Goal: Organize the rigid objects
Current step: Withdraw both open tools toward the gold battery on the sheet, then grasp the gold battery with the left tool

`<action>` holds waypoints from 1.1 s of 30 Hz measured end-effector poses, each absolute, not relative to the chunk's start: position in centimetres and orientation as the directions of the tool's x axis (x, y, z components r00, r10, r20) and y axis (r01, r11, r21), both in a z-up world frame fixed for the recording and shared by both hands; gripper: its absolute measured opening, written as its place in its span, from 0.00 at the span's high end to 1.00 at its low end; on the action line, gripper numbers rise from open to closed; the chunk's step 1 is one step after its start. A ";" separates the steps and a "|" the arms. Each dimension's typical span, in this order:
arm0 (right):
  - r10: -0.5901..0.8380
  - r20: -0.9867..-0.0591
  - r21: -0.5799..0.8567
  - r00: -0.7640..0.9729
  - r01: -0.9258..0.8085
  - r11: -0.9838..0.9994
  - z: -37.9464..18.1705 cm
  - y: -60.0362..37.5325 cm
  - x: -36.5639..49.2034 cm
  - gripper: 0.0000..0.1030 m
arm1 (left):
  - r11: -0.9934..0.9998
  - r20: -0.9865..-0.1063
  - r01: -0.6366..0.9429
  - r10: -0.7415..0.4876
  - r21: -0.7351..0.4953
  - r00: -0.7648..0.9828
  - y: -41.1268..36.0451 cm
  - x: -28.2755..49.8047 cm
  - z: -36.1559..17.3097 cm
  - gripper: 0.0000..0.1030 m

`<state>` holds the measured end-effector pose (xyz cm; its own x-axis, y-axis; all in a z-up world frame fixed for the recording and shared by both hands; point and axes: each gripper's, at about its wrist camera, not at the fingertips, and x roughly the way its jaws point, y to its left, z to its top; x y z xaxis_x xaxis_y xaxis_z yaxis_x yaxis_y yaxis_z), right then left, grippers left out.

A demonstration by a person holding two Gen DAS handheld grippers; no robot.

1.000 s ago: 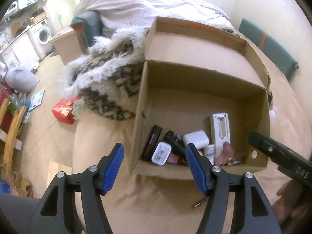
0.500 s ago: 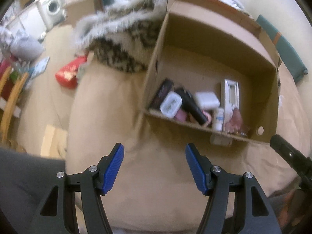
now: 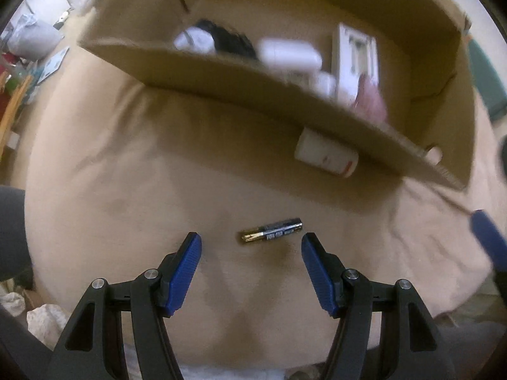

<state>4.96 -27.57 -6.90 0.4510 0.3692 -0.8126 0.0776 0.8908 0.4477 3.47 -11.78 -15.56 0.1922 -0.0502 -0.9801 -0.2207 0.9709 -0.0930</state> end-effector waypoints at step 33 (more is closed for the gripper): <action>0.402 -0.817 0.498 0.413 0.152 0.854 -8.5 -28.7 5.9 0.09 | 0.950 -0.949 -0.186 -0.204 -0.251 0.240 -4.4 5.6 -14.1 0.99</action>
